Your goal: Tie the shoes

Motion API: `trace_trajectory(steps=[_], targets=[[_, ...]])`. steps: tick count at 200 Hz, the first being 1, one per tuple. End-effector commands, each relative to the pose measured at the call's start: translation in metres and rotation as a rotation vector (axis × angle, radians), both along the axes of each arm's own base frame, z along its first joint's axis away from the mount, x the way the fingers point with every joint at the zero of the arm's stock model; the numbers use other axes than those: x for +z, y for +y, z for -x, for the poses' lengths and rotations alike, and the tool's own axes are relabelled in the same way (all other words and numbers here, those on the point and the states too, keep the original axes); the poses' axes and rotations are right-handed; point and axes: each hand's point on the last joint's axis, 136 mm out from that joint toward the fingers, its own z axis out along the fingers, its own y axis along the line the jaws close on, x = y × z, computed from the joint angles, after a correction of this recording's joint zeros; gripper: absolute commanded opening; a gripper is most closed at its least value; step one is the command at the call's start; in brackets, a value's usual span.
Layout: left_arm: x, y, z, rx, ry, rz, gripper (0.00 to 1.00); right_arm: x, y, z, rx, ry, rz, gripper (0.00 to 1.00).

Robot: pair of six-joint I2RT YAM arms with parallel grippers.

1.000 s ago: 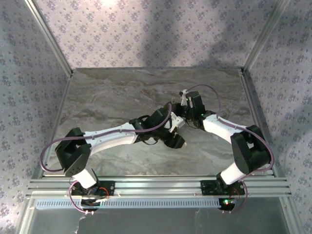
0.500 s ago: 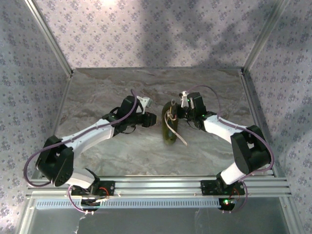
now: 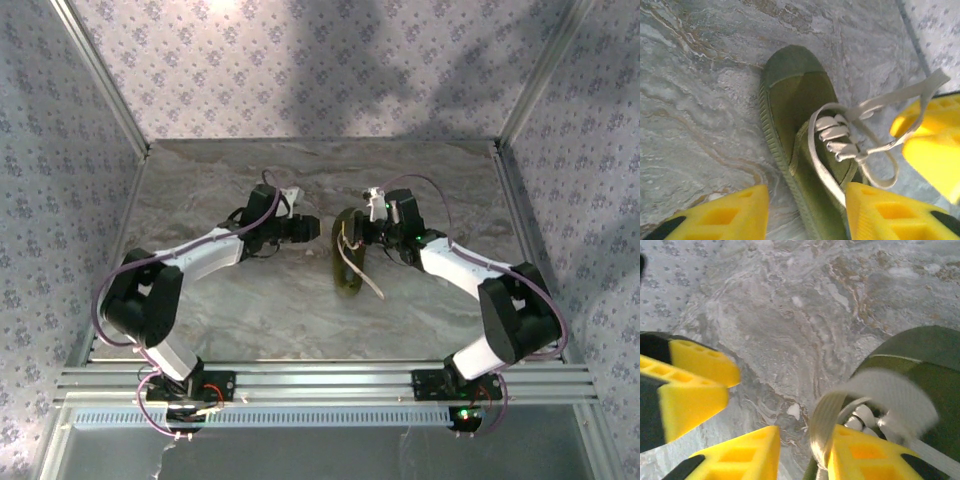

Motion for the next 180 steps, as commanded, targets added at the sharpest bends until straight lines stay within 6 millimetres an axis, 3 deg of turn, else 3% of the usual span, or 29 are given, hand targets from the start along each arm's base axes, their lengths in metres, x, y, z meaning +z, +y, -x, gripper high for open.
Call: trace_trajectory(steps=[1, 32, 71, 98, 144, 180], targets=[[0.021, -0.017, -0.006, -0.017, 0.012, 0.086, 0.48, 0.024, 0.004, 0.008, 0.082, -0.091, -0.007, 0.41], [0.019, -0.017, -0.008, 0.0, 0.059, 0.063, 0.5, 0.034, -0.016, 0.007, -0.001, -0.134, 0.052, 0.43], [0.035, -0.029, 0.002, -0.063, 0.051, -0.086, 0.56, 0.032, -0.103, -0.002, -0.442, -0.083, 0.223, 0.43], [0.041, -0.044, 0.01, -0.121, 0.053, -0.233, 0.67, 0.016, -0.14, 0.007, -0.571, 0.02, 0.239, 0.43], [0.027, -0.052, 0.0, -0.142, 0.103, -0.414, 0.83, 0.011, -0.162, 0.021, -0.609, 0.047, 0.195, 0.42], [0.021, -0.08, 0.004, -0.259, 0.154, -0.293, 0.83, 0.015, -0.163, 0.026, -0.579, 0.039, 0.193, 0.42]])
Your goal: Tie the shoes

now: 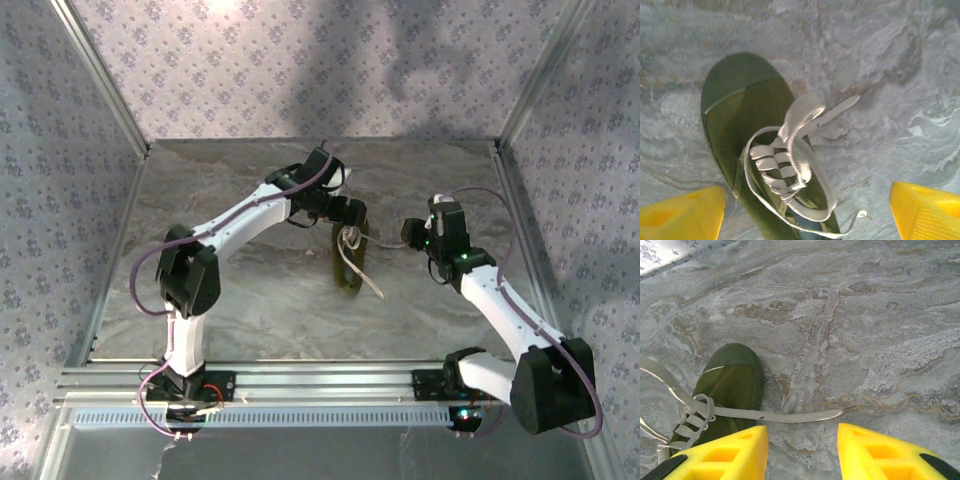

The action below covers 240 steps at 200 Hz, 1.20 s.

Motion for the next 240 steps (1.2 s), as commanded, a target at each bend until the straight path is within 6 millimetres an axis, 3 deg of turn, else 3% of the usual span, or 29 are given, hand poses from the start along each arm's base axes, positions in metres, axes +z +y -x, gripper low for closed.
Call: trace_trajectory(steps=[1, 18, 68, 130, 166, 240], targets=[[-0.009, -0.005, 0.012, -0.079, 0.09, 0.026, 0.83, 0.001, -0.002, 0.007, 0.01, 0.009, -0.01, 0.42], [-0.017, -0.011, 0.018, -0.105, 0.128, 0.064, 0.72, 0.002, -0.002, 0.008, 0.016, 0.004, -0.014, 0.41], [-0.018, -0.014, -0.001, -0.067, 0.128, 0.136, 0.49, -0.001, -0.002, 0.009, 0.026, 0.01, -0.019, 0.39], [-0.027, -0.017, -0.01, -0.061, 0.154, 0.153, 0.41, 0.0, -0.002, 0.009, 0.031, 0.012, -0.021, 0.38], [-0.022, -0.023, -0.017, -0.066, 0.141, 0.184, 0.39, 0.002, -0.002, 0.009, 0.032, 0.01, -0.02, 0.38], [-0.02, -0.023, -0.022, -0.061, 0.137, 0.188, 0.2, -0.003, -0.004, 0.009, 0.029, 0.026, -0.001, 0.37]])
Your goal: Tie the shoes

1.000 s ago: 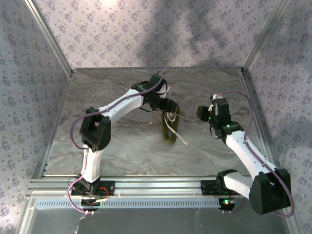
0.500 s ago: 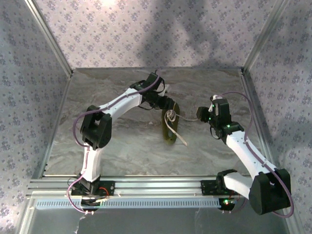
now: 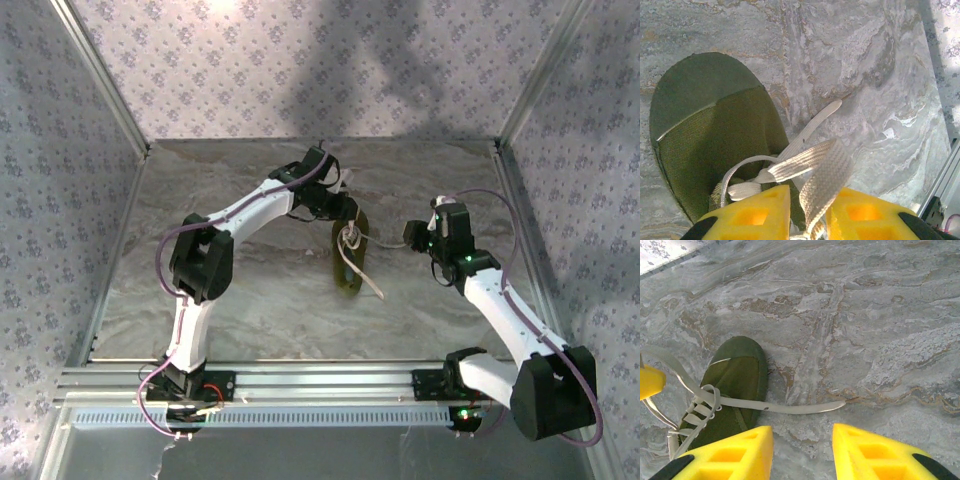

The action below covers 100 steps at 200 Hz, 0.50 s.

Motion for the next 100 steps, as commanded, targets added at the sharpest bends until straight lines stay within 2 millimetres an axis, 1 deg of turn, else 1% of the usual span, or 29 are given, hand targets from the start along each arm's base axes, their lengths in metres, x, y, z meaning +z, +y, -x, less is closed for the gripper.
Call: trace_trajectory(steps=[1, 31, 44, 56, 63, 77, 89, 100], targets=[[0.005, -0.003, -0.003, -0.01, -0.001, 0.024, 0.2, -0.003, -0.003, 0.002, 0.003, 0.012, 0.019, 0.37], [0.009, 0.003, 0.001, -0.009, -0.017, 0.014, 0.12, -0.019, -0.008, -0.006, -0.026, 0.096, 0.096, 0.37], [0.009, 0.007, 0.003, -0.011, -0.031, 0.004, 0.1, -0.025, -0.008, -0.011, -0.037, 0.131, 0.137, 0.37], [0.009, 0.01, 0.005, -0.016, -0.043, -0.014, 0.07, -0.032, -0.003, -0.017, -0.029, 0.156, 0.158, 0.38], [0.007, 0.012, 0.006, -0.021, -0.048, -0.026, 0.07, -0.036, 0.0, -0.02, -0.023, 0.176, 0.161, 0.37], [0.004, 0.017, 0.006, -0.023, -0.055, -0.05, 0.05, -0.043, 0.013, -0.023, 0.005, 0.214, 0.153, 0.27], [0.001, 0.019, 0.006, -0.022, -0.057, -0.065, 0.03, -0.05, 0.028, -0.024, 0.053, 0.231, 0.147, 0.23], [0.001, 0.022, 0.005, -0.015, -0.057, -0.07, 0.0, -0.058, 0.048, -0.022, 0.114, 0.248, 0.133, 0.18]])
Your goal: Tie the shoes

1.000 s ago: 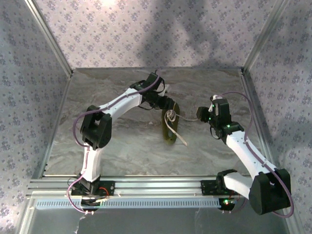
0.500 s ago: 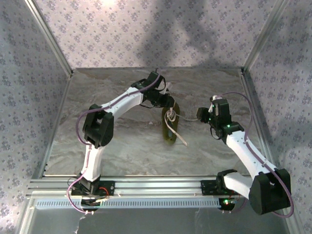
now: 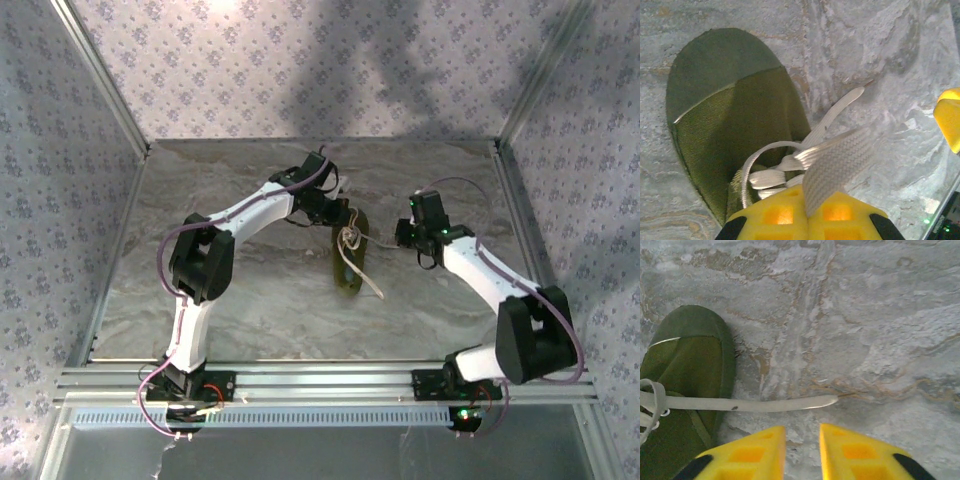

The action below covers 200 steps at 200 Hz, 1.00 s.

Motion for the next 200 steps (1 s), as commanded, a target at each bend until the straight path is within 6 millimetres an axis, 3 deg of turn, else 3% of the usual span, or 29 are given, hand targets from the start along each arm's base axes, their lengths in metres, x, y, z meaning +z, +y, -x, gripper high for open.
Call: trace_trajectory(steps=[1, 27, 82, 100, 114, 125, 137, 150, 173, 200], targets=[[0.022, 0.011, 0.0, -0.003, -0.056, -0.007, 0.0, -0.008, 0.028, 0.002, 0.084, 0.047, -0.009, 0.18], [0.022, 0.017, -0.003, 0.014, -0.067, -0.01, 0.0, -0.029, 0.058, 0.008, 0.148, 0.088, -0.042, 0.09], [0.021, 0.023, 0.001, 0.007, -0.074, -0.01, 0.0, -0.07, 0.08, 0.019, 0.182, 0.198, -0.038, 0.03], [0.022, 0.026, 0.002, 0.011, -0.078, -0.006, 0.0, -0.071, 0.107, 0.027, 0.293, 0.205, -0.11, 0.03], [0.02, 0.027, 0.002, 0.012, -0.076, -0.007, 0.0, -0.06, 0.133, 0.035, 0.406, 0.186, -0.216, 0.04], [0.02, 0.027, 0.003, 0.007, -0.078, -0.007, 0.0, -0.049, 0.138, 0.035, 0.429, 0.145, -0.261, 0.06], [0.019, 0.028, 0.004, 0.004, -0.079, -0.009, 0.0, -0.04, 0.121, 0.029, 0.369, 0.101, -0.226, 0.11], [0.017, 0.03, 0.005, 0.002, -0.079, -0.011, 0.0, -0.036, 0.082, 0.017, 0.217, 0.066, -0.118, 0.24], [0.014, 0.031, 0.006, 0.001, -0.079, -0.017, 0.0, -0.033, 0.018, 0.008, -0.022, 0.07, 0.043, 0.33], [0.013, 0.034, 0.005, 0.01, -0.08, -0.023, 0.0, -0.039, -0.009, 0.003, -0.11, 0.142, 0.147, 0.38]])
